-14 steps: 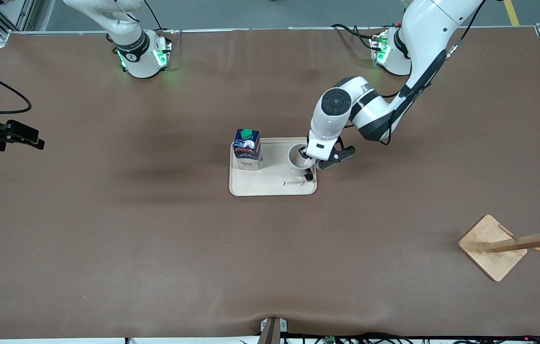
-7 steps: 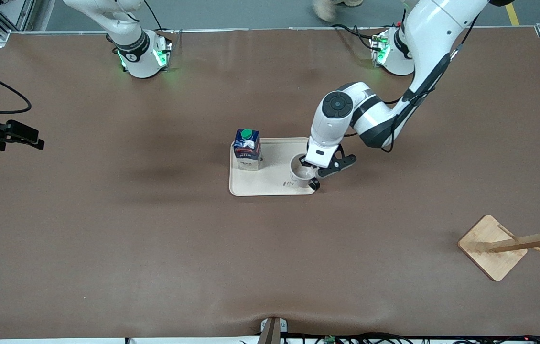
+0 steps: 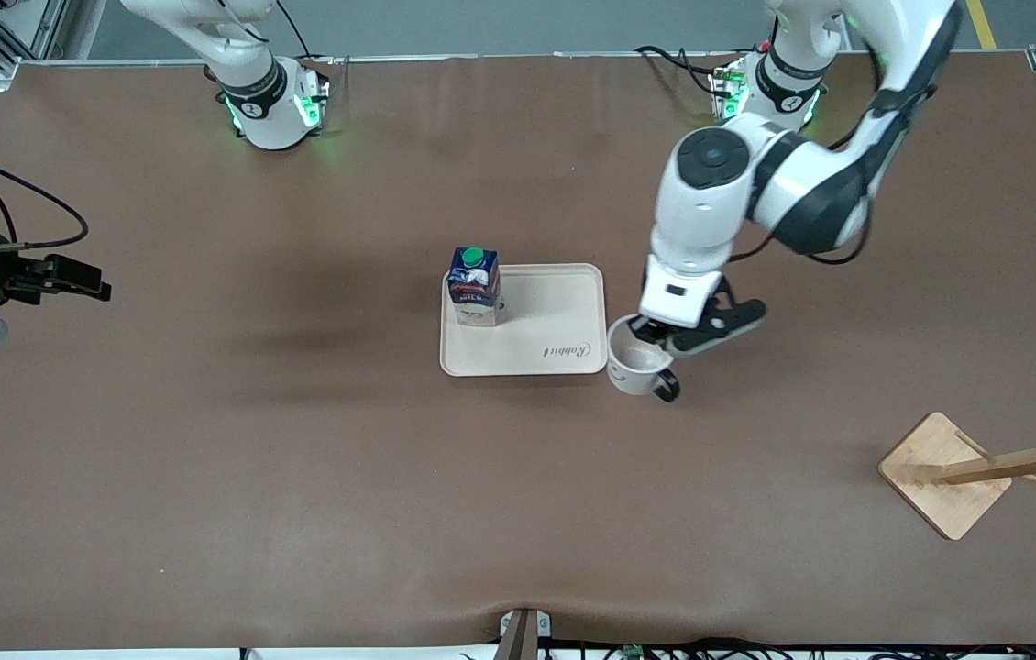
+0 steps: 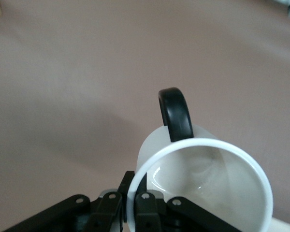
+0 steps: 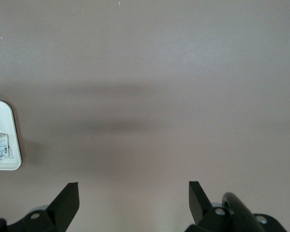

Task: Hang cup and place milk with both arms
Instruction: 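Carry the mug toward the wooden stand while the right gripper reaches the milk, then grasp the milk carton with the right gripper while the left gripper lowers the mug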

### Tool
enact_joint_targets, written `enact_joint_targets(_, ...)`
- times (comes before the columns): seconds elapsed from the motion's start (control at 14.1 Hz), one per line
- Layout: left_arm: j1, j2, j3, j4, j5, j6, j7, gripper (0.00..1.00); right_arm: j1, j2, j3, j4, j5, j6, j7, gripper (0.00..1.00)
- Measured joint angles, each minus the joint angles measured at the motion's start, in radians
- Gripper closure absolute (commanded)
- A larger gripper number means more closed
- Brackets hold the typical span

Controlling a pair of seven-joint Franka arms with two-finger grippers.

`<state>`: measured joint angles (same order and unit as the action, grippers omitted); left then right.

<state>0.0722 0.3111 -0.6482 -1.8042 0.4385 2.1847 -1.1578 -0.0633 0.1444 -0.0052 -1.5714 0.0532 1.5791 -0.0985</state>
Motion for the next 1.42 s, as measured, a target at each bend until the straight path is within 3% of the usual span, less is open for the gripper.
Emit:
enact_joint_targets(0.43,0.181,-0.075,0.001,0.029,0.000,-0.066,0.421,1.00,0.101,0.006,0.006,-0.004,0.072,-0.024,0.020,0.00)
enact_joint_targets(0.71,0.274,-0.128,0.000,0.030,0.000,-0.118,0.666,1.00,0.183,0.006,0.008,-0.004,0.143,-0.039,0.173,0.00)
enact_joint_targets(0.85,0.334,-0.150,0.001,0.030,-0.016,-0.130,0.782,1.00,0.260,0.006,0.009,-0.004,0.152,-0.012,0.293,0.00)
enact_joint_targets(1.21,0.518,-0.180,0.004,0.056,-0.185,-0.134,1.133,1.00,0.529,0.028,0.012,-0.009,0.155,0.137,0.697,0.00)
enact_joint_targets(1.42,0.607,-0.181,0.006,0.077,-0.236,-0.135,1.326,1.00,0.621,0.073,0.011,-0.012,0.133,0.216,0.803,0.00)
